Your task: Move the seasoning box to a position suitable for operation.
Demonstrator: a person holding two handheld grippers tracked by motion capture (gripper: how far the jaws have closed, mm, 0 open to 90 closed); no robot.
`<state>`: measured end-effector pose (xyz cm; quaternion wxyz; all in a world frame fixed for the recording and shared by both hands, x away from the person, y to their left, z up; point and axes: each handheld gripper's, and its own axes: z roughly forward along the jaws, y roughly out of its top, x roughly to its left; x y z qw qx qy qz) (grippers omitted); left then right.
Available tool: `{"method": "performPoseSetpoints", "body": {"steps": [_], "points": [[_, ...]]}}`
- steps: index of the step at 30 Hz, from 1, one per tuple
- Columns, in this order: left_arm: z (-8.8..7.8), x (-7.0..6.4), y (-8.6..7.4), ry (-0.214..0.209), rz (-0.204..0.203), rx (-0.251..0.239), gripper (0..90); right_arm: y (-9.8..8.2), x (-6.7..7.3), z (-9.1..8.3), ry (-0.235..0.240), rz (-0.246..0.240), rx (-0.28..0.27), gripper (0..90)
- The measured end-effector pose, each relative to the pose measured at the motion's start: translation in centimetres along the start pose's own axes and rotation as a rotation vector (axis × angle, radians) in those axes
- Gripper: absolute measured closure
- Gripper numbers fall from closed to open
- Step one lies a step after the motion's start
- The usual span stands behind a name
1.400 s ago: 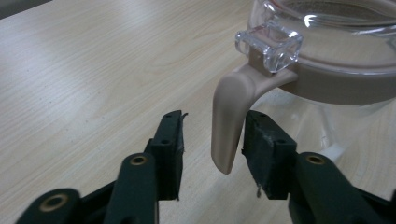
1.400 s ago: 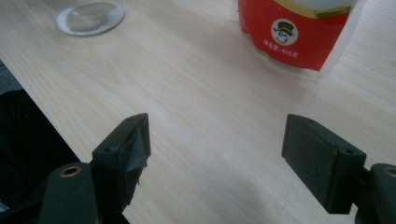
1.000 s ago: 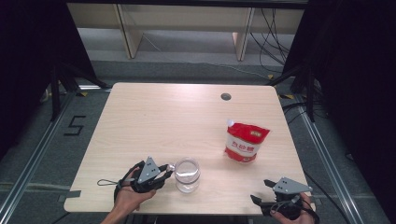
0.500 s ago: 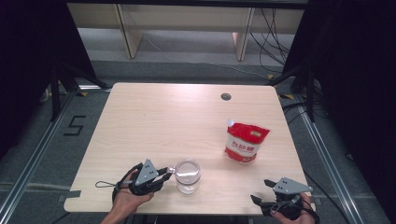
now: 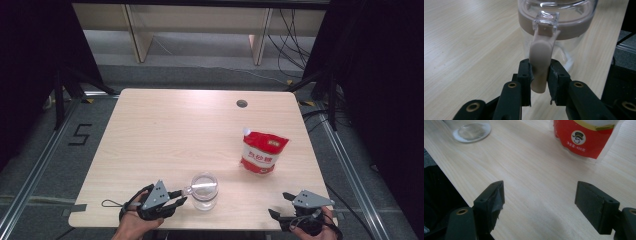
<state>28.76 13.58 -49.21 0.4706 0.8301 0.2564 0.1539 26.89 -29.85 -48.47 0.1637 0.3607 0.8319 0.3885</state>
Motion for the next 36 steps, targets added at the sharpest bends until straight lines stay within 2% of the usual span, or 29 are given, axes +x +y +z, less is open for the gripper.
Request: {"method": "performPoseSetpoints", "body": {"steps": [3,4,7,8,11,12,16,18,19,23,32,33,36], "points": [[0.0,-0.3,0.0,-0.021,0.002,0.005,72.5,0.0,0.0,0.0,0.004,-0.004,-0.001,24.7],[0.1,-0.4,0.0,-0.022,-0.004,-0.006,72.5,0.0,0.1,0.0,0.004,0.006,0.001,24.7],[0.2,-0.4,0.1,-0.01,0.011,0.012,72.5,0.0,0.1,0.0,-0.006,-0.001,-0.002,24.7],[0.4,-0.6,0.3,-0.01,-0.003,-0.002,72.5,0.0,0.1,0.0,-0.003,-0.004,-0.005,24.7],[0.7,-0.8,0.4,-0.014,-0.015,0.0,72.6,0.1,0.1,0.1,0.004,-0.006,-0.003,24.8],[0.8,-0.9,0.5,-0.002,-0.012,0.0,72.6,0.1,0.1,0.0,-0.003,-0.01,-0.005,24.8],[1.3,-1.0,0.7,-0.007,-0.025,-0.006,72.7,0.1,0.1,0.0,-0.012,-0.014,-0.008,24.9],[1.5,-0.9,0.9,-0.002,-0.024,-0.001,72.8,0.1,0.1,0.0,0.003,-0.006,-0.006,24.8],[1.6,-1.0,1.0,-0.01,-0.026,-0.001,72.8,0.1,0.0,0.0,-0.003,-0.023,-0.01,24.9],[2.0,-1.3,1.3,-0.002,-0.011,0.005,72.7,0.1,0.1,0.0,0.001,-0.012,-0.014,24.9],[2.7,-1.5,1.7,-0.028,-0.015,0.008,72.7,0.1,0.3,-0.1,0.013,0.019,-0.011,24.9],[2.8,-1.5,1.7,-0.011,-0.008,0.002,72.7,0.1,0.3,-0.1,0.008,0.018,-0.01,24.9],[2.8,-1.5,1.7,-0.019,-0.019,0.003,72.6,0.1,0.1,-0.1,0.01,0.002,-0.016,25.0]]}}
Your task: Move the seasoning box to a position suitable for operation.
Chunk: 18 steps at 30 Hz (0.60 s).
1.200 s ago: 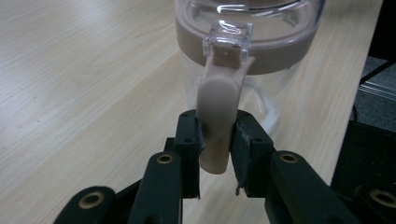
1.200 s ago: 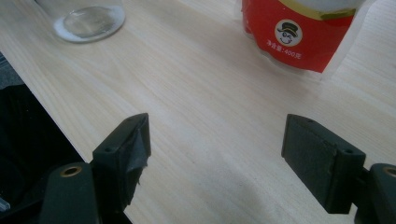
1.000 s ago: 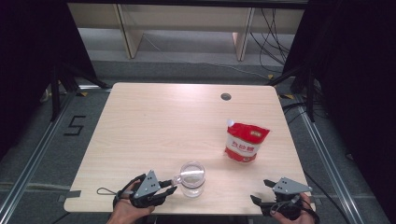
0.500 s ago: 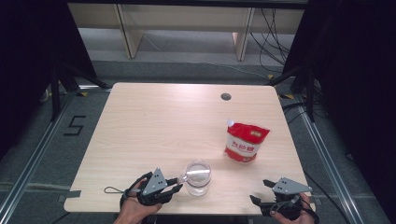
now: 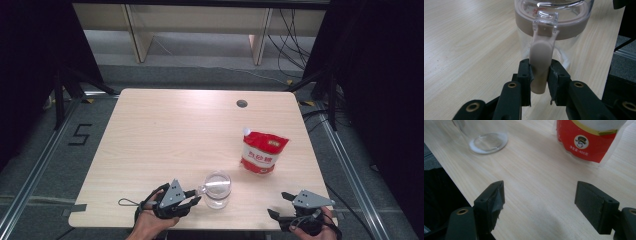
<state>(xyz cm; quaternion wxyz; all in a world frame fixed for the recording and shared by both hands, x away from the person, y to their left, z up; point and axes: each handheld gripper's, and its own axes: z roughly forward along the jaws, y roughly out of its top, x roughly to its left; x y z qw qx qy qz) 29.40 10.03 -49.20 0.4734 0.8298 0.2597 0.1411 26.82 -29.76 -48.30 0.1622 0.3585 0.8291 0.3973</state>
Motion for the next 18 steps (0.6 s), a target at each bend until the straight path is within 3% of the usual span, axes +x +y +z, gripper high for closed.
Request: {"method": "performPoseSetpoints", "body": {"steps": [3,5,6,11,13,18], "points": [[0.0,0.0,0.0,-0.003,-0.005,-0.001,72.0,-0.1,-0.1,0.2,-0.001,-0.013,-0.006,25.0],[0.1,0.0,0.0,-0.002,0.0,0.001,68.6,-0.1,0.2,0.1,0.005,0.023,0.001,24.9],[0.0,0.0,0.1,-0.004,-0.003,0.002,66.2,-0.1,-0.1,0.2,0.005,-0.001,-0.004,25.0],[-0.1,-0.1,0.3,-0.009,-0.021,-0.013,44.6,-0.2,-0.3,0.1,0.002,0.009,-0.006,24.9],[-0.3,0.0,0.3,-0.012,-0.008,0.001,41.6,-0.2,-0.3,0.1,0.003,0.007,-0.007,25.0],[-1.0,-0.3,0.5,-0.01,-0.026,-0.011,35.1,-0.2,-0.2,0.1,0.012,0.003,-0.011,24.9]]}}
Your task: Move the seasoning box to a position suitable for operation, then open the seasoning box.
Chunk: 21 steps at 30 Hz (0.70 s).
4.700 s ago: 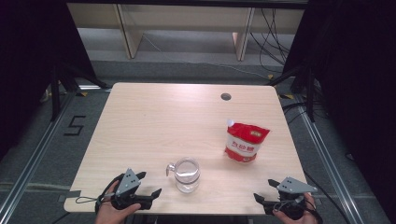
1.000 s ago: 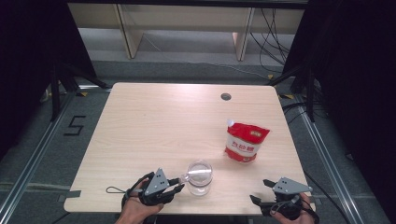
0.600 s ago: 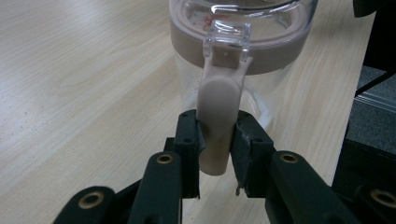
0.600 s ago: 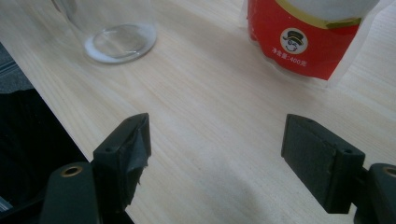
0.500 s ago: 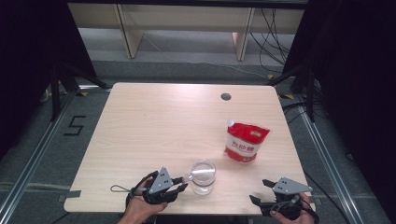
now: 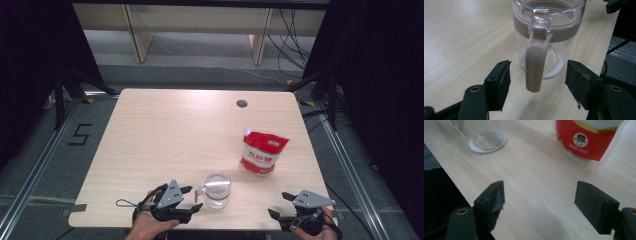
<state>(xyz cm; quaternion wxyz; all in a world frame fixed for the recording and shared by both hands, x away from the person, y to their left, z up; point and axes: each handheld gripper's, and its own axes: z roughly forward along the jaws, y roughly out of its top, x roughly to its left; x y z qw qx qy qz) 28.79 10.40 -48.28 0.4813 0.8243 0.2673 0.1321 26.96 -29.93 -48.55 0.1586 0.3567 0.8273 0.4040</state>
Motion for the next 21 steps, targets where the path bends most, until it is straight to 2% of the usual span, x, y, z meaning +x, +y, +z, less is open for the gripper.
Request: {"method": "performPoseSetpoints", "body": {"steps": [2,4,8,10,13,14,15,17,18,19,20,21], "points": [[-0.4,0.0,0.1,0.008,-0.011,-0.011,34.0,0.0,0.1,-0.1,-0.014,-0.002,0.003,24.9],[-1.0,0.1,0.3,0.01,-0.012,-0.012,33.4,0.0,0.1,-0.1,-0.012,0.001,0.006,25.0],[-1.8,0.2,0.9,0.005,-0.04,-0.019,32.0,0.0,0.1,-0.1,-0.01,0.017,0.006,24.9],[-1.9,0.0,1.1,0.006,-0.057,-0.016,32.2,0.0,0.0,-0.1,-0.012,-0.003,0.001,24.9],[-2.0,-0.1,1.3,-0.001,-0.067,-0.016,34.2,0.0,0.0,-0.1,-0.015,-0.003,0.003,25.0],[-2.0,-0.1,1.5,-0.014,-0.091,-0.023,35.7,0.0,0.1,-0.1,-0.014,0.005,0.007,24.9],[-2.0,-0.1,1.6,-0.029,-0.095,-0.029,38.2,0.0,0.1,-0.1,-0.012,0.004,0.007,24.9],[-2.1,-0.1,1.9,-0.033,-0.083,-0.044,48.1,0.0,0.1,-0.1,-0.012,0.005,0.005,24.9],[-2.2,-0.1,2.0,-0.021,-0.066,-0.038,55.3,0.0,0.1,-0.1,-0.015,0.003,0.002,24.9],[-2.2,-0.1,2.1,-0.024,-0.061,-0.046,58.1,0.0,0.0,-0.1,-0.015,-0.013,-0.002,24.9],[-2.2,-0.1,2.2,-0.03,-0.065,-0.052,61.5,0.0,0.2,-0.1,-0.012,0.016,0.004,24.9],[-2.2,-0.1,2.2,-0.03,-0.065,-0.052,65.5,0.0,0.2,-0.1,-0.012,0.016,0.004,24.9]]}}
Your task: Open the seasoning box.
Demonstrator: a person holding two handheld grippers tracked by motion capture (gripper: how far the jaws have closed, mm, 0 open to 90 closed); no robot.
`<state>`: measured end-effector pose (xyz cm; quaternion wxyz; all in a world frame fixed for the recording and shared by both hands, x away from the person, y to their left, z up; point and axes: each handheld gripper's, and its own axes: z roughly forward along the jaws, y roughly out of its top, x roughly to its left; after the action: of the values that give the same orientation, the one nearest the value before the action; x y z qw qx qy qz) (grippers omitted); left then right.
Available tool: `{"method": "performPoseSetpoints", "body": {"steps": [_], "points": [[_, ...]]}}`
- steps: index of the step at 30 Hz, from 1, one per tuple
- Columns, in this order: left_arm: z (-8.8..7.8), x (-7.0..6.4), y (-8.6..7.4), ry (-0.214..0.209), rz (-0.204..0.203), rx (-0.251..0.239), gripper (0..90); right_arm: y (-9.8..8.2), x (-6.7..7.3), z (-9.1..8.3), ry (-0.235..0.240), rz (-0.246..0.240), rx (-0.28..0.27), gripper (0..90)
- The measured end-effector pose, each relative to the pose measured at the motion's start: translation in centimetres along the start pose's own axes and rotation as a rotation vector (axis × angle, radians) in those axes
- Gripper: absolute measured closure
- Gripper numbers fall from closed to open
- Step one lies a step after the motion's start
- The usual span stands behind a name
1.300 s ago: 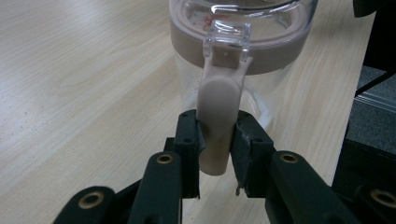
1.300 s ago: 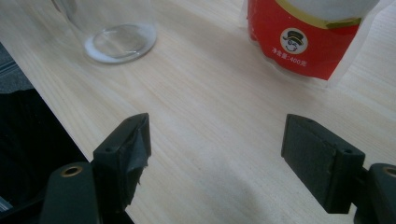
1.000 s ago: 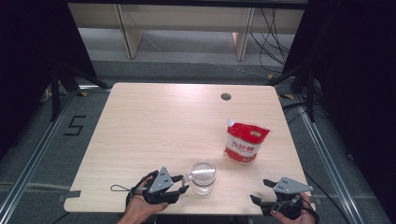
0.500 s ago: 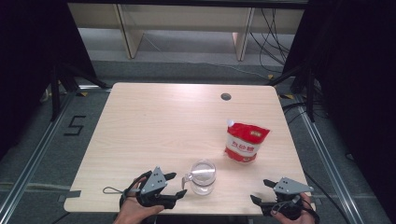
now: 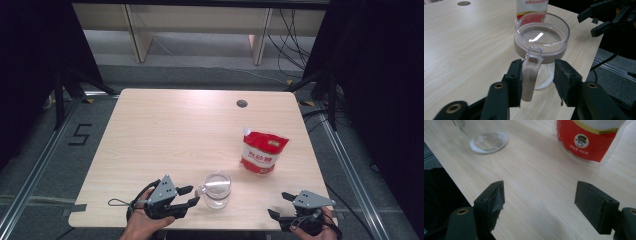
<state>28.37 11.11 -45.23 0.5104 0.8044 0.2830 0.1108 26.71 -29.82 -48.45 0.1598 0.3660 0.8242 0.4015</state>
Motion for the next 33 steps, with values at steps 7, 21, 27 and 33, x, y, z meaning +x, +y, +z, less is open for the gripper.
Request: {"method": "performPoseSetpoints", "body": {"steps": [7,21,27,33], "points": [[-0.7,0.1,1.3,0.04,0.008,-0.059,81.0,0.2,-0.1,0.0,-0.004,-0.02,-0.017,24.9],[0.7,-0.1,1.9,0.037,0.017,-0.059,83.8,0.6,0.2,0.3,0.008,-0.017,-0.035,21.8],[1.2,-0.2,1.7,0.042,-0.003,-0.044,83.8,0.7,0.3,0.3,0.006,-0.018,-0.046,17.6],[1.5,-0.1,1.5,0.038,0.012,-0.045,83.8,0.8,0.4,0.3,0.022,-0.01,-0.059,17.0]]}}
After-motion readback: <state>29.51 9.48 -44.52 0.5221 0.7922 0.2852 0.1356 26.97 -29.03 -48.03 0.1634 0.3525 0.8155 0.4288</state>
